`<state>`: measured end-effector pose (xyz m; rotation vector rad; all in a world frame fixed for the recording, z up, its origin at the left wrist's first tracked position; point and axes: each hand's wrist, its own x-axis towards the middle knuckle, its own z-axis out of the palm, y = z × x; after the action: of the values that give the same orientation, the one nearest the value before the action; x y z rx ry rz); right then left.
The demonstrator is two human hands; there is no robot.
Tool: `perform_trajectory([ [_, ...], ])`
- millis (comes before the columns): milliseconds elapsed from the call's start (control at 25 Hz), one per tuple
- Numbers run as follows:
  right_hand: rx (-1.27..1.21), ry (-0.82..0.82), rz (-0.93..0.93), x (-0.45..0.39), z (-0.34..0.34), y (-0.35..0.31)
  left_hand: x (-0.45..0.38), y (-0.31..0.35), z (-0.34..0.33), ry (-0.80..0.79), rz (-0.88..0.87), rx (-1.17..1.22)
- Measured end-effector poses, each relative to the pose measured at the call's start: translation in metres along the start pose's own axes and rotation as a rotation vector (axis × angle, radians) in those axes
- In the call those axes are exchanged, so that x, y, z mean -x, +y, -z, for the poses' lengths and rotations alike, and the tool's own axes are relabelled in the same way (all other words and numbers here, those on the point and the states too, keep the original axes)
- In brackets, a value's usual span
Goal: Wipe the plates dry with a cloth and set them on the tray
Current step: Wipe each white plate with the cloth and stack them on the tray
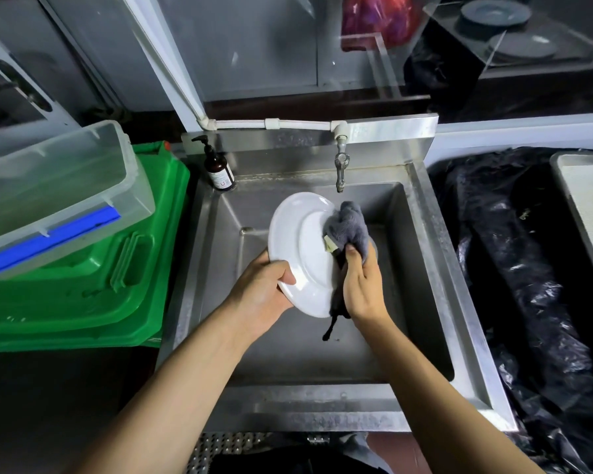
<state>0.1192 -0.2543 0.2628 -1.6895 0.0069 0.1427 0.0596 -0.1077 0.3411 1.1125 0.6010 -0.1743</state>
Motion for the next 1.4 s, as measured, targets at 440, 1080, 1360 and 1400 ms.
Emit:
perform_trajectory([
  [440, 0.141, -0.174, 0.487, -0.021, -0.021, -0.034, 0.011, -0.007, -0.011, -0.078, -0.028, -0.089],
  [1080, 0.012, -0.014, 0.117, -0.023, -0.002, -0.032, 0.014, -0.002, -0.004, -0.102, 0.034, -0.134],
  [1360, 0.208, -0.161, 0.373, -0.024, -0.004, -0.038, 0.011, 0.000, -0.004, -0.110, 0.029, -0.079],
  [1400, 0.163, -0.100, 0.268, -0.025, -0.002, -0.041, 0.012, 0.000, -0.005, -0.122, 0.026, -0.090],
])
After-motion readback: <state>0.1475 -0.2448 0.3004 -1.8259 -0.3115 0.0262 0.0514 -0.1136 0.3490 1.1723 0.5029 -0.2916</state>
